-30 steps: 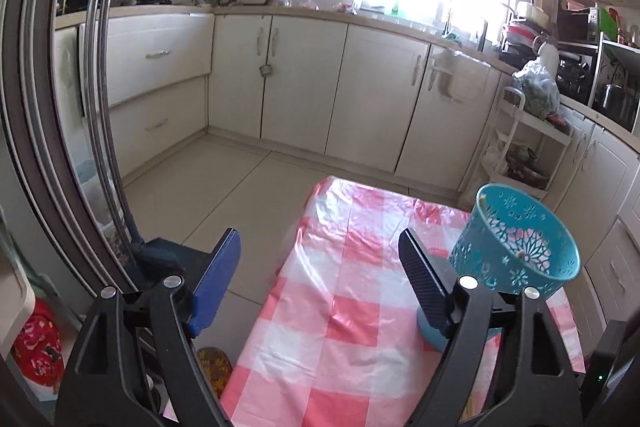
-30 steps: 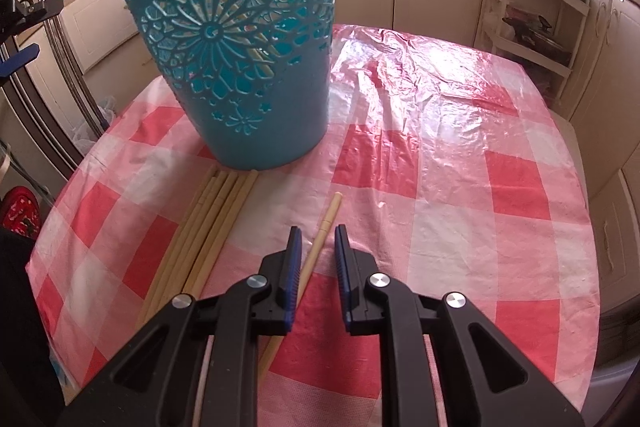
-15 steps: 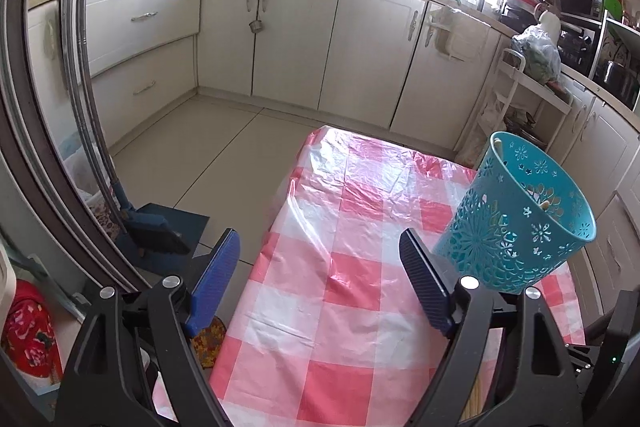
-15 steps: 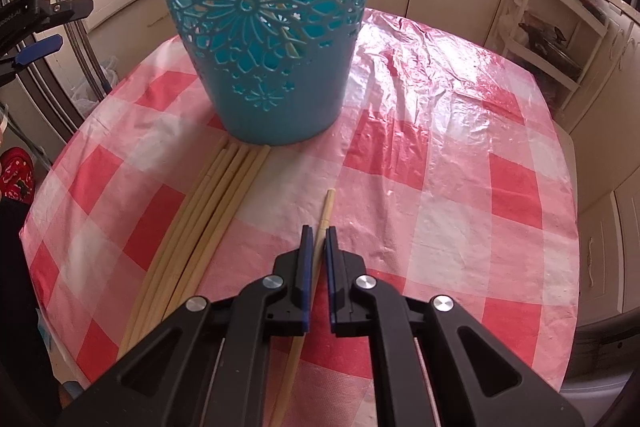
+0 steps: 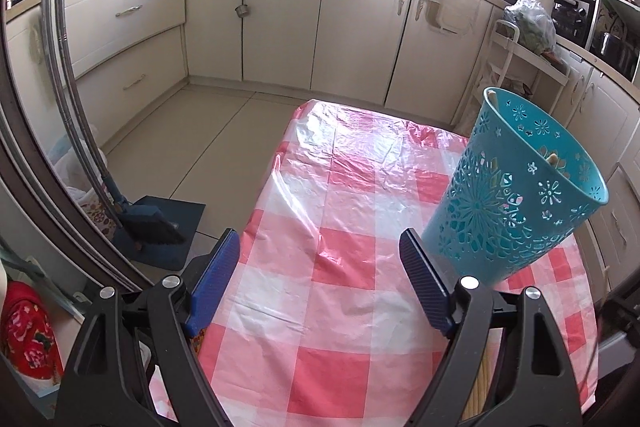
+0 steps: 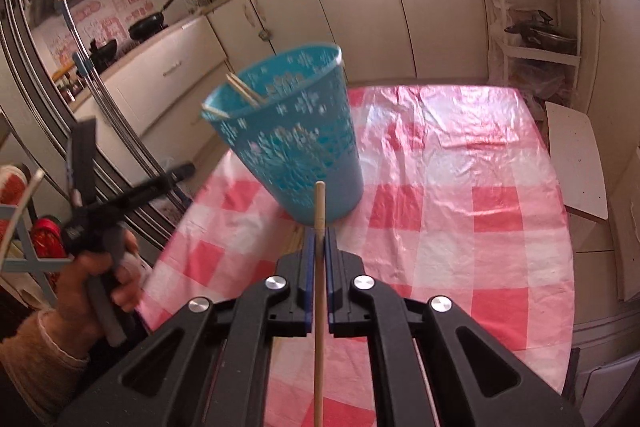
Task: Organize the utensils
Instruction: 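Carry the chopstick over the teal bin and open the right tool, then bring the right tool back down to the chopsticks on the table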
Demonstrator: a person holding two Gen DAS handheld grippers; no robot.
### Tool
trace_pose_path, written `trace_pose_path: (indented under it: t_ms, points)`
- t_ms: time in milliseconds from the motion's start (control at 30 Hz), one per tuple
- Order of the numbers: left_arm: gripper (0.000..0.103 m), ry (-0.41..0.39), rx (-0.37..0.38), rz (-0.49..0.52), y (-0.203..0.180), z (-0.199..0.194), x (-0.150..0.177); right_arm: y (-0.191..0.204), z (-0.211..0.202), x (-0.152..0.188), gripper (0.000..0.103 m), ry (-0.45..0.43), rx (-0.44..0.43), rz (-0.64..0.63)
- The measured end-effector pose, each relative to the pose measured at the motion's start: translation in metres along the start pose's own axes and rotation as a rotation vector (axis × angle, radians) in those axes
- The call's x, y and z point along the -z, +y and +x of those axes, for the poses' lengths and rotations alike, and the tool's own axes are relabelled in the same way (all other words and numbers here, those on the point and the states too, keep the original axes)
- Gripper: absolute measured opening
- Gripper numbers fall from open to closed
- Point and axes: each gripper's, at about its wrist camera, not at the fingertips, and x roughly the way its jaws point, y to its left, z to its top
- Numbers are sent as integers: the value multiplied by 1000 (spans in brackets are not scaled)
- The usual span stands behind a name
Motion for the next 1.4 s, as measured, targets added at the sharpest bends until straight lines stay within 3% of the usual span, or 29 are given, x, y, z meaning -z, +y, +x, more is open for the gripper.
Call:
trace_pose_path:
  t_ms: [233, 433, 600, 733, 967, 1100, 1400]
  points:
    - [79, 12, 3, 2, 0, 1, 0, 35, -44, -79, 5, -222, -104, 4]
    - [79, 7, 7, -8, 2, 1, 0, 55, -40, -139, 6, -466, -22, 28]
    - [80, 8, 11, -22, 4, 3, -3, 64, -4, -151, 6, -608, 142, 29]
    - [80, 8, 15, -32, 5, 4, -5, 62, 30, -139, 6, -568, 215, -19]
    - [81, 3, 21, -22, 0, 4, -5, 55, 42, -107, 7, -469, 227, -68]
    - [82, -6, 8, -1, -2, 3, -3, 52, 31, -93, 15, -449, 222, -76]
    - [83, -14, -16, 17, -2, 1, -1, 39, -29, -51, 23, -490, 247, -67]
